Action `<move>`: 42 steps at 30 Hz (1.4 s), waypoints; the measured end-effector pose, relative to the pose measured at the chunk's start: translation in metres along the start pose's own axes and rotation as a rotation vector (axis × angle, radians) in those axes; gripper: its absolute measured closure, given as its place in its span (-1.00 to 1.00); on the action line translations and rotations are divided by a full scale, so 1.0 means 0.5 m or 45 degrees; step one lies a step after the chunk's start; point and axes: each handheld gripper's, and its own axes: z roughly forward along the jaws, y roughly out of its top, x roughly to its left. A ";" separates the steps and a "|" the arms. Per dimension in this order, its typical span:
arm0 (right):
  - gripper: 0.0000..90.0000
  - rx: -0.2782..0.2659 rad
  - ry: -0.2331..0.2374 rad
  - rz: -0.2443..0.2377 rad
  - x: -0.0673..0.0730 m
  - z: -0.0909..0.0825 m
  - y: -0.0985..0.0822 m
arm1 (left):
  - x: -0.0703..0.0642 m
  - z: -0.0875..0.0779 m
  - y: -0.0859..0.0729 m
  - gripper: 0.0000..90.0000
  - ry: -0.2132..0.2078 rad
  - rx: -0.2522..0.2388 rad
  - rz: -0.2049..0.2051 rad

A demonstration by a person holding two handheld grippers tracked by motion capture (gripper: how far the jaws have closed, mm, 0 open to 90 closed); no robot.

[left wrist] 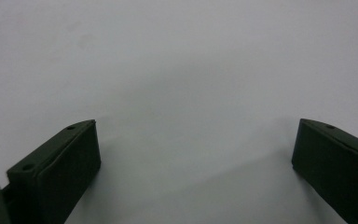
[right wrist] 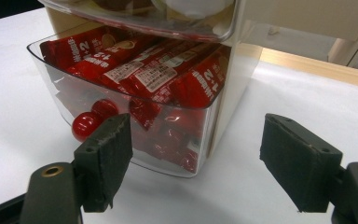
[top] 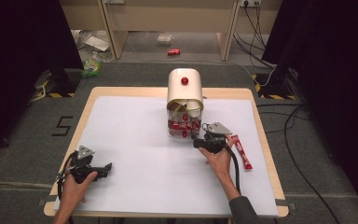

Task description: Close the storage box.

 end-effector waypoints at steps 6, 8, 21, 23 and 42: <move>-0.48 -0.014 -0.014 0.027 -0.007 0.008 0.004 | 0.000 0.000 0.000 -1.00 0.000 -0.001 -0.001; -0.51 -0.018 -0.019 0.024 -0.010 0.011 0.005 | 0.000 0.000 0.000 -1.00 0.000 0.000 0.000; -0.64 -0.024 -0.055 0.064 -0.017 0.030 0.008 | 0.000 0.000 0.000 -1.00 0.002 -0.001 0.000; -0.64 -0.009 -0.053 0.053 -0.016 0.031 0.007 | 0.000 0.000 0.000 -1.00 0.002 -0.001 0.000; -0.50 0.007 -0.053 0.033 -0.039 -0.034 0.016 | -0.001 0.000 0.000 -1.00 0.003 -0.003 0.002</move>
